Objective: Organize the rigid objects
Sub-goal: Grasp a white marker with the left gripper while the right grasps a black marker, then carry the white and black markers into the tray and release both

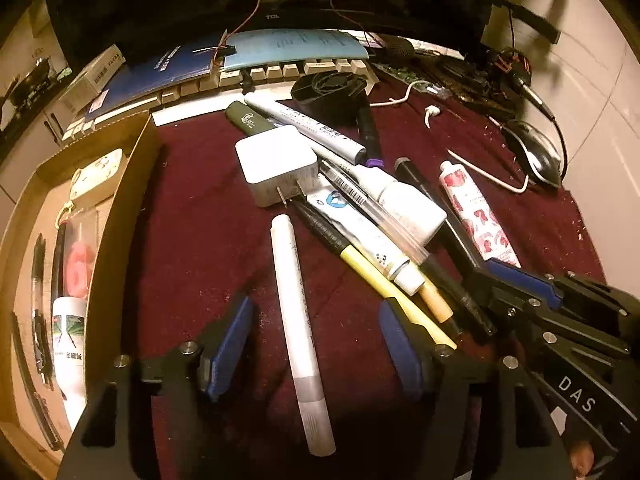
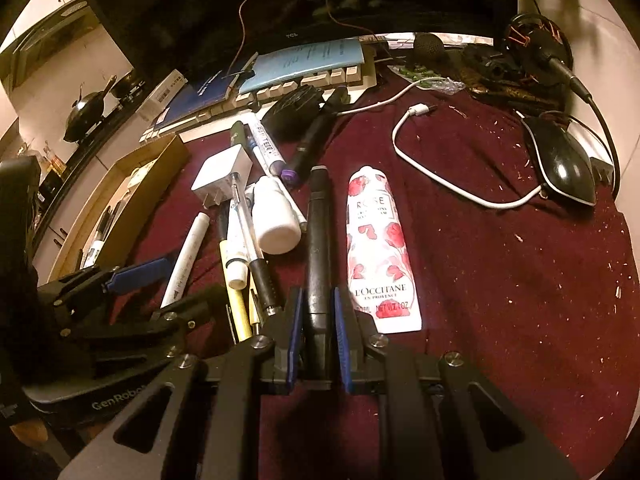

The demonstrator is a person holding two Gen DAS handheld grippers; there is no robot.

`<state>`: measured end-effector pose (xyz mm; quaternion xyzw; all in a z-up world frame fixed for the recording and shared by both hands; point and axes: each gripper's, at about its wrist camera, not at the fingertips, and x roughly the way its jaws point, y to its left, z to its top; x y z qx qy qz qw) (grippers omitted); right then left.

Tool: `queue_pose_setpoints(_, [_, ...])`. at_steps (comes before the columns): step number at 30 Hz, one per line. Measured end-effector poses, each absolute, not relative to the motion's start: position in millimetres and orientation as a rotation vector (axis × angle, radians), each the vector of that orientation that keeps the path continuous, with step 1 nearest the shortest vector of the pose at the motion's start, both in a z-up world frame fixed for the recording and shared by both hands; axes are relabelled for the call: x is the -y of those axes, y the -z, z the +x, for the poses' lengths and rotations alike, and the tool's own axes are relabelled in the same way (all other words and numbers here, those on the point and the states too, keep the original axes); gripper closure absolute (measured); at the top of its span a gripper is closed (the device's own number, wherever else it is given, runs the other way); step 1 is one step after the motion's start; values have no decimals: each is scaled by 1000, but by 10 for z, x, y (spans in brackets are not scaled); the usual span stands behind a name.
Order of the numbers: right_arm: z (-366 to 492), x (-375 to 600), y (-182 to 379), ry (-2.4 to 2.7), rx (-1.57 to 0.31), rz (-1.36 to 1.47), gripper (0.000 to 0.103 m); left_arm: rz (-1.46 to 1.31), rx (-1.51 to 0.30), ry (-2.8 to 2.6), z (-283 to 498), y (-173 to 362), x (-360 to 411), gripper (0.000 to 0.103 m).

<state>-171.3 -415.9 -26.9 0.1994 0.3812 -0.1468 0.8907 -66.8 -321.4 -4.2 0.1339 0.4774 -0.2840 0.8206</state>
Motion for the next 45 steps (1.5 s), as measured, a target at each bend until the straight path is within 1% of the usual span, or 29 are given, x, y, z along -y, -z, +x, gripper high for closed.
queue_pose_setpoints(1, [-1716, 4163, 269, 304, -791, 418, 88, 255, -1025, 604, -643, 32, 3183, 36])
queue_pose_setpoints(2, [-1720, 4167, 269, 303, -790, 421, 88, 240, -1028, 595, -630, 28, 3168, 43])
queue_pose_setpoints(3, [-1726, 4174, 271, 301, -787, 426, 88, 225, -1029, 568, -616, 21, 3135, 69])
queue_pose_setpoints(4, [-1733, 4172, 272, 300, -786, 429, 88, 207, -1037, 548, -600, 19, 3094, 89])
queue_pose_setpoints(5, [-1738, 4175, 272, 298, -785, 431, 88, 185, -1050, 549, -585, 24, 3048, 91])
queue_pose_setpoints(12, [-1752, 4149, 275, 293, -773, 412, 88, 168, -1067, 572, -713, -15, 2934, 91])
queue_pose_setpoints(17, [-1846, 4201, 285, 278, -734, 487, 88, 88, -1067, 614, -724, -161, 2822, 91])
queue_pose_setpoints(23, [-1966, 4022, 55, 265, -635, 488, 88, -8, -1032, 651, -740, -431, 2571, 91])
queue_pose_setpoints(27, [-1948, 3755, -187, 214, -570, 451, 88, -84, -964, 622, -744, -683, 2139, 91])
queue_pose_setpoints(32, [-1719, 3402, -329, 77, -580, 452, 88, -161, -909, 511, -554, -870, 1437, 91])
queue_pose_setpoints(37, [-1313, 2945, -305, 4, -652, 416, 88, -192, -928, 372, -231, -736, 916, 91])
queue_pose_setpoints(45, [-486, 2301, -206, -64, -771, 430, 88, -226, -1036, 361, 346, -395, 653, 91])
